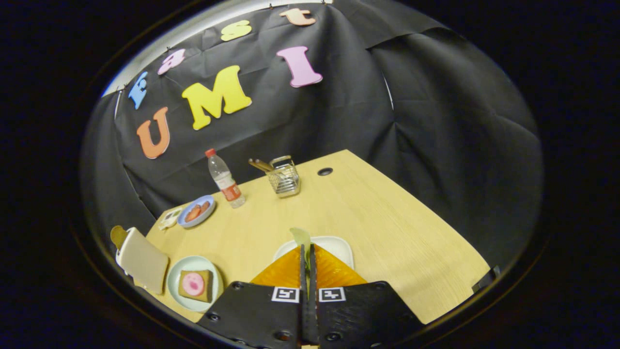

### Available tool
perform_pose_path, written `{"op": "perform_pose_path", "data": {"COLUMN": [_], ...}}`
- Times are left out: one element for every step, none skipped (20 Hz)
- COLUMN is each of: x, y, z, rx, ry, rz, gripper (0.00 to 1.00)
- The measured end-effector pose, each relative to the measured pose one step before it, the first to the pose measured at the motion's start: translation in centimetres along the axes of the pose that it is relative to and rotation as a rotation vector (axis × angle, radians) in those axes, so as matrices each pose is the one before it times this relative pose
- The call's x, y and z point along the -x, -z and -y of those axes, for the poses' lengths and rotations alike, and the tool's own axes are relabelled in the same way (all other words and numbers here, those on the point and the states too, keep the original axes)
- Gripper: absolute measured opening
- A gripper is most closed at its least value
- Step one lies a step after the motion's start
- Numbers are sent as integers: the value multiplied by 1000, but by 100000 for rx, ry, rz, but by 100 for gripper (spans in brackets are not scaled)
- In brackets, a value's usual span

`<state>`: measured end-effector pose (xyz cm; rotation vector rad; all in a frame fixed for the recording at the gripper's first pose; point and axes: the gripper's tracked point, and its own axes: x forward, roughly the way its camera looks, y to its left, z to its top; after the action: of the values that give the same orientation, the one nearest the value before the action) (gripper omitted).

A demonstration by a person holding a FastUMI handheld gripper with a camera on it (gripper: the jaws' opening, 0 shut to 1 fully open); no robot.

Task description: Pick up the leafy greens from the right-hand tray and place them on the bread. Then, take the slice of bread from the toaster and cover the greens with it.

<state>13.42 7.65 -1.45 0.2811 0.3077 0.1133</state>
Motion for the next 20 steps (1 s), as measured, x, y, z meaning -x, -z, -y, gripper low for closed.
{"op": "perform_pose_path", "data": {"x": [427, 547, 414, 530, 397, 296, 200, 155, -64, -214, -345, -423, -493, -692, -652, -741, -767, -681, -763, -367], "y": [-466, -299, -230, -191, -163, 8, 75, 343, 318, 392, 427, 679, 789, 967, 875, 899, 942, 1084, 858, 1032], "z": [-901, -1180, -1161, -1578, -1504, -1748, -1817, -2196, -1990, -2050, -1977, -1968, -1840, -1798, -1542, -1288, -1236, -1182, -920, -799], "rx": [903, 982, 375, 313, 687, 483, -105, 296, 415, 487, 460, 790, 66, -383, -621, -877, -1066, -1837, -2167, -1812], "ry": [-1148, -1322, -1701, -2136, -2101, -2316, -2828, -3226, -2972, -3009, -2984, -2908, -2714, -2948, -2507, -2027, -2337, -2722, -2558, -1946], "rz": [1127, 742, 325, 583, 510, 449, 112, -402, -728, -1042, -1168, -1360, -1781, -2196, -2001, -1803, -2357, -2735, -2571, -2288], "gripper": [0, 0, 0, 0, 0, 0, 0, 0, 0, 0, 0, 0, 0, 0, 0, 0, 0, 0, 0, 0]}}
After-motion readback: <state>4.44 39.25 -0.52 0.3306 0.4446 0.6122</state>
